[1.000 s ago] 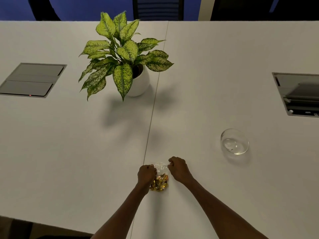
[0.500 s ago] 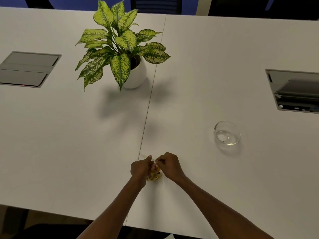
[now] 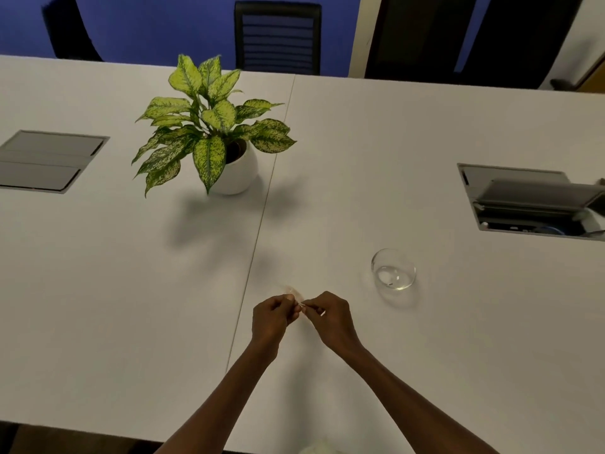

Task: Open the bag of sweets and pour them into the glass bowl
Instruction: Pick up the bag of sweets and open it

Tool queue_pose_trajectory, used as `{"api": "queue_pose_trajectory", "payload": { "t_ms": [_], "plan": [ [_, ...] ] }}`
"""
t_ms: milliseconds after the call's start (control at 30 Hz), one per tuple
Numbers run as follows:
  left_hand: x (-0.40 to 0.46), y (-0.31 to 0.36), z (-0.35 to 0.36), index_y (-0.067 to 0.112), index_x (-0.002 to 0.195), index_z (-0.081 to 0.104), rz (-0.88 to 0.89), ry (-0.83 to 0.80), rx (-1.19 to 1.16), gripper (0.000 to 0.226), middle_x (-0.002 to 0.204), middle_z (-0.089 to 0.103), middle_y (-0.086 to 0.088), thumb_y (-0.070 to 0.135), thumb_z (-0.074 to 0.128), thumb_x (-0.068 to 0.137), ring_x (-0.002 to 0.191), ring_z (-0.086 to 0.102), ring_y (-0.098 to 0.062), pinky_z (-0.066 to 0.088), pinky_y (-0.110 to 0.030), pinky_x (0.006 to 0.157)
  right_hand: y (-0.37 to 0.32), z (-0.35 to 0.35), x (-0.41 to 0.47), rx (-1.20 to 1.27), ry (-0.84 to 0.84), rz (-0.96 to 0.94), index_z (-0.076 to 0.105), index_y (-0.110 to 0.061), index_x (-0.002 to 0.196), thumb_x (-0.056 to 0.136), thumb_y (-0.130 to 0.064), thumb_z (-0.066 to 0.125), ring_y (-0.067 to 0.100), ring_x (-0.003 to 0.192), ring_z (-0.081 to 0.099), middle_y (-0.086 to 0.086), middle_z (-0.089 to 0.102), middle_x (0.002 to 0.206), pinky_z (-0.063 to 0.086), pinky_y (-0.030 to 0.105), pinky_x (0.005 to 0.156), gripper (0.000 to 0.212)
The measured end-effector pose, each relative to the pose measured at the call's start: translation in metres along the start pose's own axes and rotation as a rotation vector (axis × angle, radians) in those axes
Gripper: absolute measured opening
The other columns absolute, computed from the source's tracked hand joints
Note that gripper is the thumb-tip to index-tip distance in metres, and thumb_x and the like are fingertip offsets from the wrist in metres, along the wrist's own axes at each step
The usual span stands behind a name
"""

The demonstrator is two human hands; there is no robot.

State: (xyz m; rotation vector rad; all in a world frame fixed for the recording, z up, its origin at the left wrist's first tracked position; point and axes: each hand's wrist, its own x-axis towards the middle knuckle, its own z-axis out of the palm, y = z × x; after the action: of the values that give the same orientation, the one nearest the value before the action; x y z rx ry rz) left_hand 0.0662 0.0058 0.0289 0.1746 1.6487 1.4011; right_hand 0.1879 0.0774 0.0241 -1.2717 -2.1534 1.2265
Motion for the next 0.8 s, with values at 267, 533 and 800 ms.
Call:
{"api": "queue_pose_trajectory", "payload": {
  "t_ms": [267,533,800],
  "plan": [
    [-0.010,0.035,0.064,0.008,0.085,0.075,0.197,-0.143,0.129,0.018,0.081,0.076,-0.014,0.018,0.062,0.093,0.080,0.074,-0.025,0.060,-0.032,0.079,-0.005,-0.072,0.005,0.074,0.117,0.000,0.075,-0.021,0.095,0.085,-0.028,0.071,-0.004,0.076,0.063,-0.004,0.073,0.088,0.049,0.013,0.063,0.013],
    [-0.016,0.067,0.111,0.006,0.091,0.075,0.337,-0.261,0.197,0.014,0.085,0.077,-0.013,0.012,0.063,0.092,0.080,0.075,-0.021,0.060,-0.024,0.071,-0.014,-0.129,0.019,0.189,0.200,-0.011,0.076,-0.017,0.104,0.086,-0.028,0.071,0.004,0.082,0.069,-0.002,0.078,0.095,0.053,0.011,0.069,0.022],
    [-0.015,0.088,0.144,0.003,0.090,0.074,0.341,-0.322,0.236,0.018,0.086,0.075,-0.020,0.013,0.060,0.094,0.078,0.072,-0.026,0.062,-0.030,0.074,-0.012,-0.168,0.028,0.285,0.183,0.007,0.077,-0.014,0.102,0.087,-0.015,0.070,0.011,0.082,0.074,0.005,0.079,0.094,0.060,0.026,0.070,0.017]
  ]
}}
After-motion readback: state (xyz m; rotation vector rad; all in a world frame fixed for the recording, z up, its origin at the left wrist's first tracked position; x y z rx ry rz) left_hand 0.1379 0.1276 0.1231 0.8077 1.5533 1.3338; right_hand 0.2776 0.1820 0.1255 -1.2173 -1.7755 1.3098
